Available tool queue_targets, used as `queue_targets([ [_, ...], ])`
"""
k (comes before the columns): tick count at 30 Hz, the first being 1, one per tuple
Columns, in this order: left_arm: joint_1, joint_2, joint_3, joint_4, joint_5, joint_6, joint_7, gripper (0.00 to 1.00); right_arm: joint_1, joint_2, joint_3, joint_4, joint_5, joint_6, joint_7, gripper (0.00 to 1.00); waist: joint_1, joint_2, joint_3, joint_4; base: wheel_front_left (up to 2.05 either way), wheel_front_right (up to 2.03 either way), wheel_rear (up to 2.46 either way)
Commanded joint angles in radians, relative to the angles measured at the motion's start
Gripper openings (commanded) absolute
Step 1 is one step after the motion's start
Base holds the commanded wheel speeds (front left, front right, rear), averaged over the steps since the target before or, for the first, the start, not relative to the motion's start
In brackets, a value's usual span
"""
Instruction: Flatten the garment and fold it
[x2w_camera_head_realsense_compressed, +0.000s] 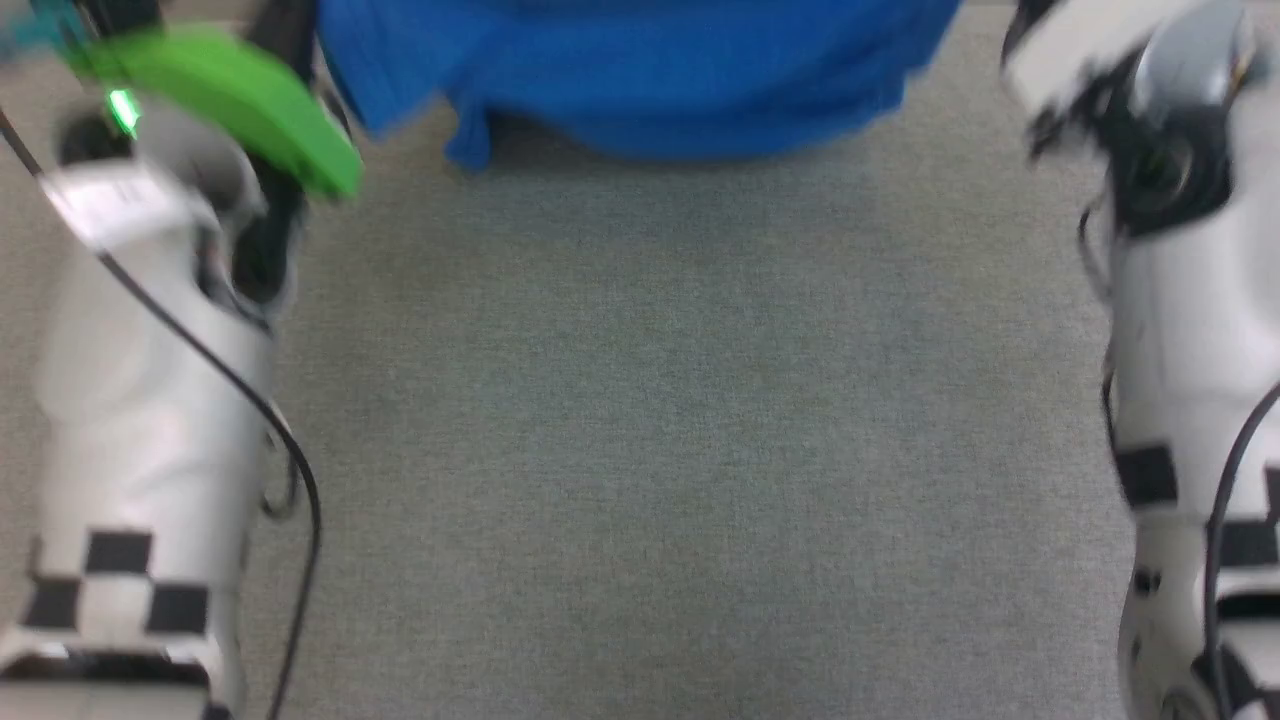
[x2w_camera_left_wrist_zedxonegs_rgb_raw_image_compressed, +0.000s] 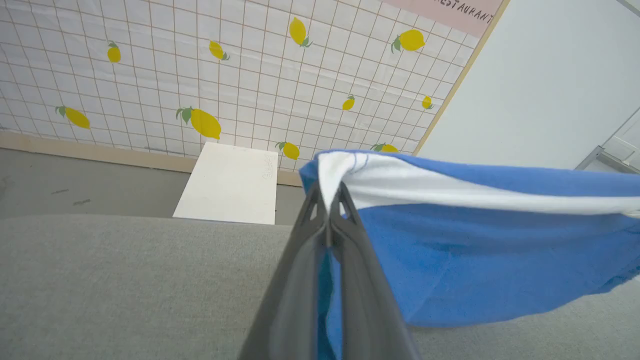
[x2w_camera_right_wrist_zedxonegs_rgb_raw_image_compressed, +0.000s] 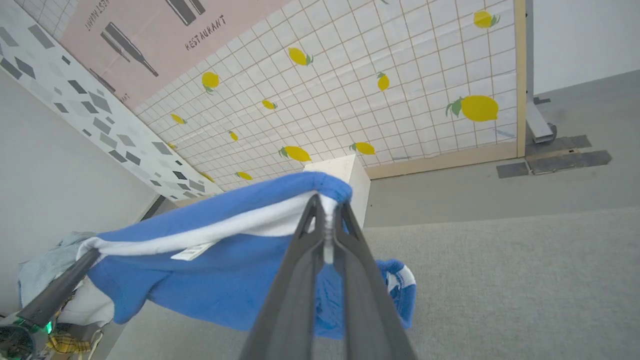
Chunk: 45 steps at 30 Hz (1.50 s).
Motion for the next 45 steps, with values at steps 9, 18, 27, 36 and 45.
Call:
queue_targets([
  [9,0.362,0.002,-0.074,-0.071,-0.178,-0.007,-0.117,0.00,0.456,-0.003,0.029,-0.166,0.156,-0.002,0.009,0.00,-0.0002,0.0000,-0.123,0.016,0.00,0.00,0.00],
  [18,0.735,0.005,-0.090,-0.200,-0.273,0.043,-0.051,0.00,0.917,-0.003,-0.017,-0.423,0.154,-0.002,0.165,0.00,-0.0002,0.0000,-0.233,0.027,0.00,0.00,0.00],
  [27,1.017,0.084,-0.104,-0.403,-0.314,0.219,0.163,0.00,1.173,-0.003,-0.080,-0.601,0.134,-0.002,0.330,0.00,-0.0002,0.0000,-0.278,0.037,0.00,0.00,0.00],
  [36,1.036,0.095,-0.064,-0.596,-0.335,0.260,0.167,0.00,1.167,-0.003,-0.089,-0.691,0.142,-0.002,0.349,0.00,-0.0002,0.0000,-0.264,0.039,0.00,0.00,0.00],
  [45,0.611,0.102,-0.102,-0.456,-0.274,0.196,0.217,0.00,0.859,-0.003,-0.090,-0.627,0.007,-0.002,0.310,0.00,-0.0002,0.0000,-0.105,0.023,0.00,0.00,0.00],
])
